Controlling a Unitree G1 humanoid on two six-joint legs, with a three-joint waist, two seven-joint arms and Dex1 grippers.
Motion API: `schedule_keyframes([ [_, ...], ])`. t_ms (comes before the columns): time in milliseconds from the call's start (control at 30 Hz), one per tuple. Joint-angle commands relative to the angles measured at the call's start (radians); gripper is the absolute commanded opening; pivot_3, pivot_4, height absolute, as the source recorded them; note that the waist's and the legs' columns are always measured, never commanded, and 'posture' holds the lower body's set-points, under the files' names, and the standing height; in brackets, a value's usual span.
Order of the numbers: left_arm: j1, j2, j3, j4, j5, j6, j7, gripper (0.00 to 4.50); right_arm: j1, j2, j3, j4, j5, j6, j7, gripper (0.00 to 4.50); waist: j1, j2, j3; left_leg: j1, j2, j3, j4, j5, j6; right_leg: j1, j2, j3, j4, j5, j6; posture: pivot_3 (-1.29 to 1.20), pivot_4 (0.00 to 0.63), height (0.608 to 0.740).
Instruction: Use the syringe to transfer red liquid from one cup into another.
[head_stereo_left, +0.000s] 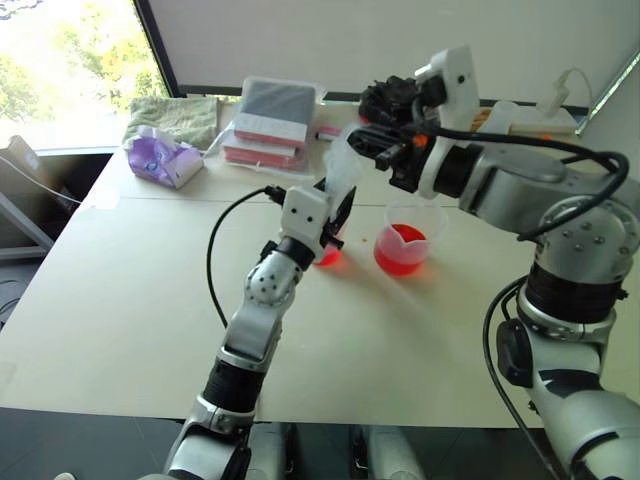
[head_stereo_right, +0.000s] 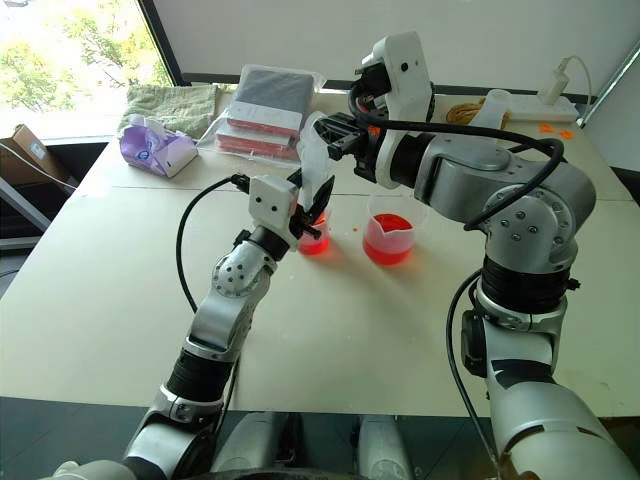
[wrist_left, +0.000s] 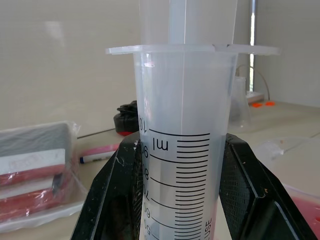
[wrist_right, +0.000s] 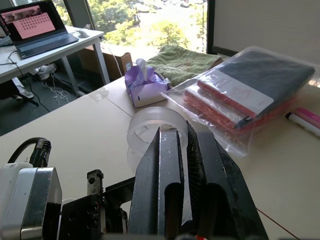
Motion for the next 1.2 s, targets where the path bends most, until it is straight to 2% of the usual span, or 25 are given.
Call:
schedule_keyframes([
  [33, -0.065, -0.026, -0.013, -0.086, -0.007, -0.023, 0.001, 1.53, 0.014, 0.015, 0.038, -0.027, 0.021, 0.037, 0.035, 0.05, 0.0, 0.0, 0.0, 0.0, 0.0, 0.0, 0.0, 0.0, 0.0, 0.0, 0.0, 0.0, 0.0, 0.0, 0.0, 0.0, 0.15, 0.74],
  [1200, -0.118, -0.019, 0.032, -0.18, -0.016, 0.098, 0.01, 1.53, 0.035, 0.05, 0.078, 0.004, -0.088, 0.04, 0.145, 0.05, 0.0, 0.0, 0.0, 0.0, 0.0, 0.0, 0.0, 0.0, 0.0, 0.0, 0.0, 0.0, 0.0, 0.0, 0.0, 0.0, 0.15, 0.74],
])
